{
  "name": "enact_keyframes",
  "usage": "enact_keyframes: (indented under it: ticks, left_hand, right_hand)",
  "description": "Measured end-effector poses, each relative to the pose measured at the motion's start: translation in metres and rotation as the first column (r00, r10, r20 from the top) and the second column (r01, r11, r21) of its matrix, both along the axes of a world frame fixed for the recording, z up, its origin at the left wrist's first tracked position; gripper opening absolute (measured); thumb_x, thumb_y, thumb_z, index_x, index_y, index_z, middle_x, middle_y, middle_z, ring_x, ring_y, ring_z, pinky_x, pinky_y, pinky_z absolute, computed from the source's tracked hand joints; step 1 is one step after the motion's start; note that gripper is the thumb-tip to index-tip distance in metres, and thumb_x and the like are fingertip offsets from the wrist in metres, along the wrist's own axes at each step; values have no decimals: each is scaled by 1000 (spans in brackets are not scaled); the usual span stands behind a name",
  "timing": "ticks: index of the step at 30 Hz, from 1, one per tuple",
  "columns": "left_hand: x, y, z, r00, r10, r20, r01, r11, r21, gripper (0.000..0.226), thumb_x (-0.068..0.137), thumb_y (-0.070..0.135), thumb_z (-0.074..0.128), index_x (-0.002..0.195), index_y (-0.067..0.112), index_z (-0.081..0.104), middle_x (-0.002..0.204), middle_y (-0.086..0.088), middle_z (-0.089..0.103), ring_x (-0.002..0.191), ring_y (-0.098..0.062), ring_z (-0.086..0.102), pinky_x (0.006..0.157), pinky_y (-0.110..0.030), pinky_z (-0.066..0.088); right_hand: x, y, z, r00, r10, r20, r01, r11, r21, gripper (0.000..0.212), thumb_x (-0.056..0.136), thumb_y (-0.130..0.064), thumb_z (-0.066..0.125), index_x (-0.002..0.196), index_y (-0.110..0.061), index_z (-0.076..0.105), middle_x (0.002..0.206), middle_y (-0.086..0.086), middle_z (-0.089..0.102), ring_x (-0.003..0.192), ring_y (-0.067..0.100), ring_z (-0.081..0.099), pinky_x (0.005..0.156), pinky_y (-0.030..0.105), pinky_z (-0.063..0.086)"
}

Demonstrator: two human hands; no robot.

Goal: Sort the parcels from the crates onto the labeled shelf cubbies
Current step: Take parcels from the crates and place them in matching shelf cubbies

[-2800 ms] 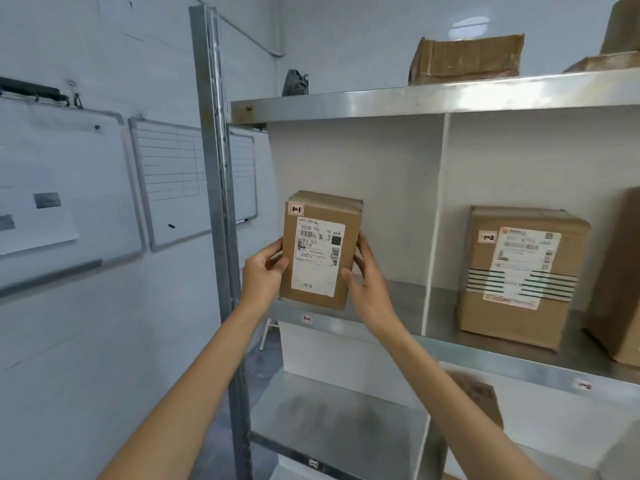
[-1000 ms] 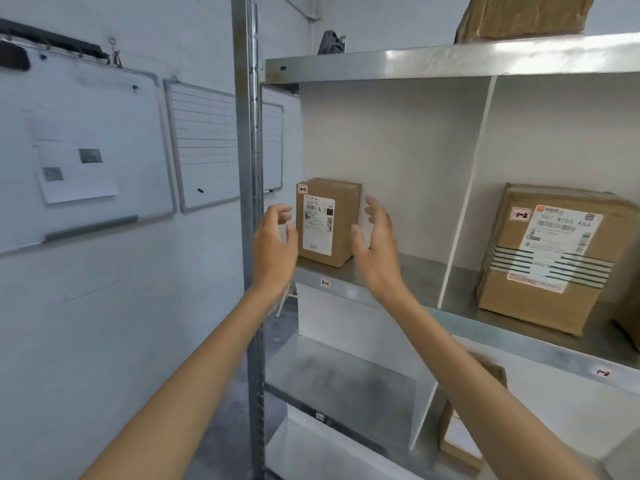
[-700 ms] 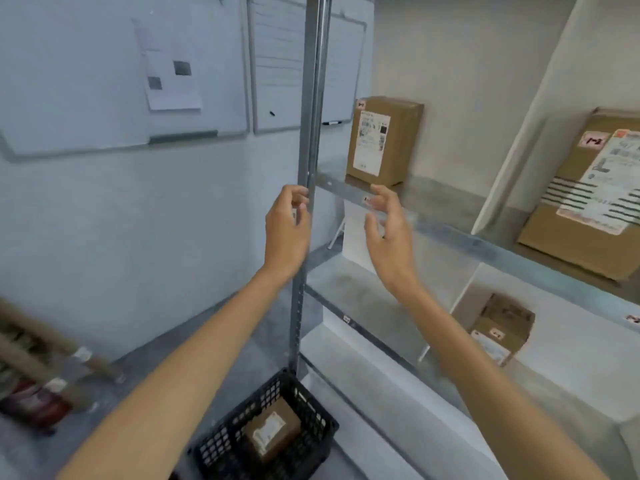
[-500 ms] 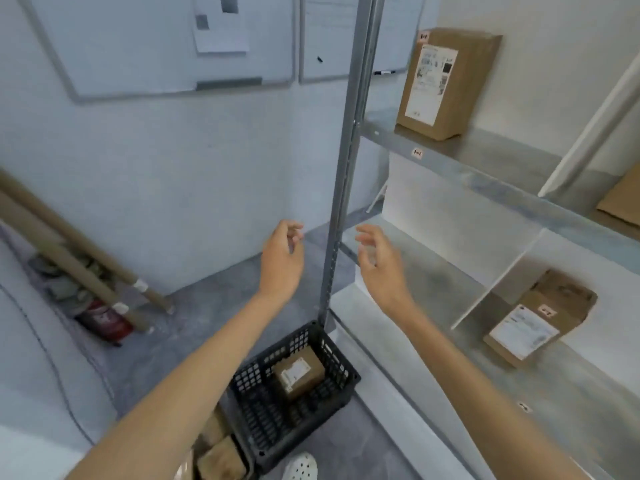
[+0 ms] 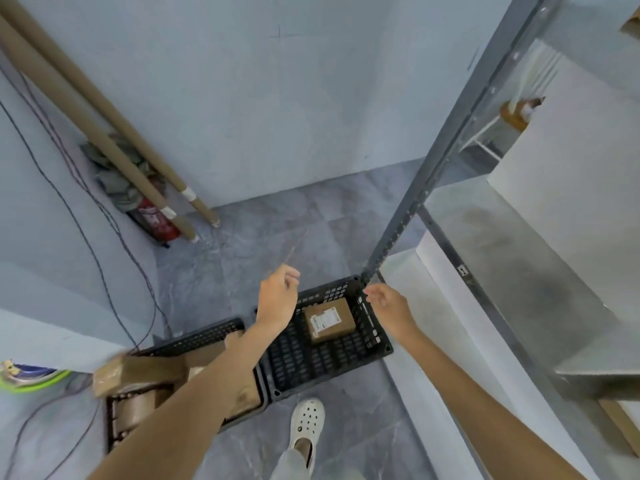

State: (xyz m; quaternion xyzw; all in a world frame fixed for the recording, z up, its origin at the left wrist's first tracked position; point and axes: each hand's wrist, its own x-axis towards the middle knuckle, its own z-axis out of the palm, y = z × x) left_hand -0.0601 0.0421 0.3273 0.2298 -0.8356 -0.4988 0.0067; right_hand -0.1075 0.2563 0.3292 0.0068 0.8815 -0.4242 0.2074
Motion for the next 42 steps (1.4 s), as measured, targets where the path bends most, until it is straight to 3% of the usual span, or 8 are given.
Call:
enact_keyframes:
  ticks: [9, 13, 19, 22, 25, 33, 38, 42]
  left_hand:
    - [-57, -7, -180, 961, 47, 271, -74, 993, 89, 22, 97, 7, 40, 91, 17, 58, 91, -9, 66, 77, -21, 59, 66, -32, 47]
    - [-78, -7, -311, 893, 152, 424, -231, 963, 140, 25, 96, 2, 39, 103, 3, 62, 78, -3, 58, 62, -18, 51, 60, -38, 45]
    - [-101, 14, -512, 806, 99, 584, -255, 948, 192, 38, 94, 4, 45, 132, 6, 49, 127, -15, 54, 106, -24, 56, 81, -26, 45]
    - [-109, 28, -593, 776, 36, 630, -276, 917, 287, 56, 89, -7, 44, 143, 6, 32, 141, -14, 44, 126, -27, 46, 103, -32, 41]
    - [-117, 40, -640, 798, -38, 602, -292, 849, 441, 64, 87, -9, 49, 143, 14, 28, 141, 0, 38, 129, -19, 41, 108, -29, 36]
    - [-113, 50, -663, 775, 82, 626, -459, 754, 470, 56, 80, 0, 69, 130, 3, 44, 110, -4, 64, 96, -14, 61, 79, -23, 52]
    - [-99, 33, -569, 775, 116, 621, -468, 766, 440, 42, 82, -7, 58, 120, 8, 47, 100, -1, 61, 90, -16, 57, 67, -28, 45]
    - [-97, 16, -457, 787, 127, 603, -453, 783, 426, 43, 84, -15, 39, 118, 9, 50, 113, -6, 60, 95, -18, 57, 64, -24, 47]
  right_hand:
    - [-80, -4, -172, 987, 45, 151, -67, 987, 144, 29, 94, -7, 38, 112, -7, 61, 111, 10, 63, 104, 25, 58, 82, 27, 42]
    - [-113, -7, -299, 964, 49, 262, -99, 978, 183, 31, 97, -15, 39, 117, -5, 60, 117, 10, 61, 109, 26, 55, 85, 28, 39]
    - [-157, 11, -500, 937, -36, 346, -57, 965, 255, 29, 96, -9, 43, 119, 4, 56, 114, 17, 61, 107, 31, 57, 79, 24, 39]
    - [-171, 28, -575, 939, -74, 335, -38, 948, 316, 35, 95, -10, 46, 125, 6, 50, 124, 22, 55, 112, 34, 54, 91, 31, 43]
    - [-177, 36, -630, 917, -46, 395, -95, 939, 331, 49, 96, -19, 47, 139, 3, 35, 137, 22, 46, 124, 35, 47, 102, 36, 39]
    - [-160, 28, -658, 871, -154, 467, 34, 966, 254, 40, 95, -13, 50, 131, -1, 36, 125, 16, 54, 110, 30, 53, 83, 28, 40]
    - [-141, 32, -575, 912, -113, 395, 18, 971, 237, 10, 94, -9, 50, 97, -5, 42, 106, 18, 56, 90, 24, 53, 81, 42, 50]
    - [-135, 28, -463, 944, -65, 322, -2, 979, 202, 21, 92, -10, 55, 78, -16, 40, 90, 10, 53, 93, 32, 58, 85, 52, 51]
